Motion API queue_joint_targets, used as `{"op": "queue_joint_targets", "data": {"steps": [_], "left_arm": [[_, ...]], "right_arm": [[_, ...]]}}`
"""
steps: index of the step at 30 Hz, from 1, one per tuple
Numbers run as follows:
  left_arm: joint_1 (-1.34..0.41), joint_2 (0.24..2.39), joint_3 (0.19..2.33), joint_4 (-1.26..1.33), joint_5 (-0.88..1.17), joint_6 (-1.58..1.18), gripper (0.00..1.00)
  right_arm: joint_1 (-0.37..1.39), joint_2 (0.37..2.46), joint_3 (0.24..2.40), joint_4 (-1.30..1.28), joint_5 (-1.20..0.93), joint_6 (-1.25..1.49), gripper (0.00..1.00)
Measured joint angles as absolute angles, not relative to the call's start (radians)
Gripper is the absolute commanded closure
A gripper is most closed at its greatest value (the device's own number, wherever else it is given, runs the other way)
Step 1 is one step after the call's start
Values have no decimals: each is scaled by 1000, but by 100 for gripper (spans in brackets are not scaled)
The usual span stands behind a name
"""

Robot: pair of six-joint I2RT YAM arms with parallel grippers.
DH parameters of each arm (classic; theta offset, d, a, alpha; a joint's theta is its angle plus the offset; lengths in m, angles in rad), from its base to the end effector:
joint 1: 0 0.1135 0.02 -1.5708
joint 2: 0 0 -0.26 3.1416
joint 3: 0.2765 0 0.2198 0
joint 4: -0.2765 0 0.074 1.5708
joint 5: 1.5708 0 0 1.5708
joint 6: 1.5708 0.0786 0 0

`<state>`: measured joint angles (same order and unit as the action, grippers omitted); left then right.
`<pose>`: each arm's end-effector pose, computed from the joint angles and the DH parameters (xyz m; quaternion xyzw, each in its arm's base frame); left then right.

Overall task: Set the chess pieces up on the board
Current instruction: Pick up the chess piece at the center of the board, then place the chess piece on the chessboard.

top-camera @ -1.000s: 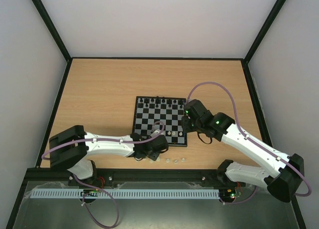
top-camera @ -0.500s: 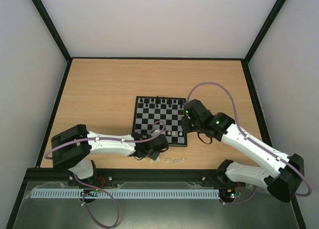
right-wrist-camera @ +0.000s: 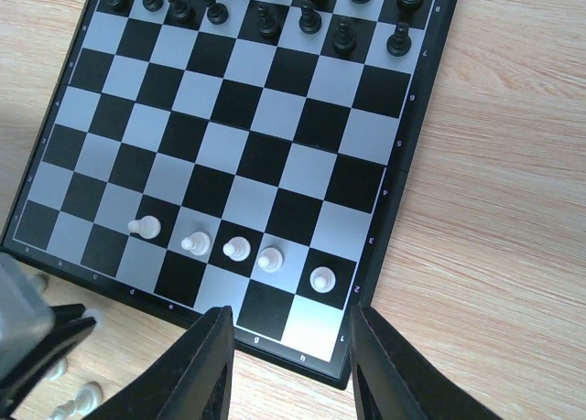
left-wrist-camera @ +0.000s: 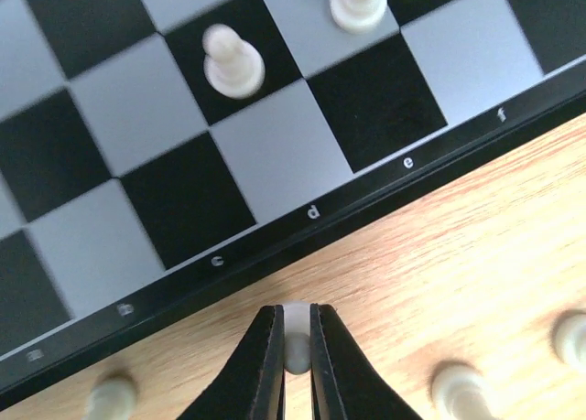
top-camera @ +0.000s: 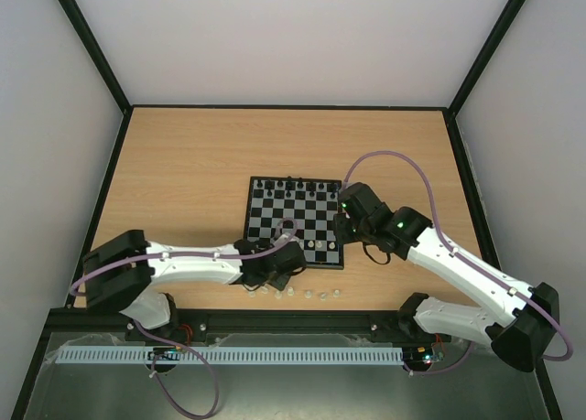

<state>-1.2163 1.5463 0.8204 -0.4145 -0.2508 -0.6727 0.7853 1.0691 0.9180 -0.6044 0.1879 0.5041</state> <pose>0.1135 -0.2504 0.1415 0.2345 0.9408 -0.1000 0.2232 0.1682 0.1474 0.2653 -0.0913 0.9102 0.1684 0.3672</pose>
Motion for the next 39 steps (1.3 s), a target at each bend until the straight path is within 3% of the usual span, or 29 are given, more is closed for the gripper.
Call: {"op": "queue_joint_targets", "data": {"steps": [14,39], "left_arm": [[-1032,1419,885,-489,-291,-585,96],[-1003,1598,920,-413,-281,-556,92]], "right_arm": [[785,1060,911,-604,186,504,64],[786,1060,907,-601,162,496,64]]}}
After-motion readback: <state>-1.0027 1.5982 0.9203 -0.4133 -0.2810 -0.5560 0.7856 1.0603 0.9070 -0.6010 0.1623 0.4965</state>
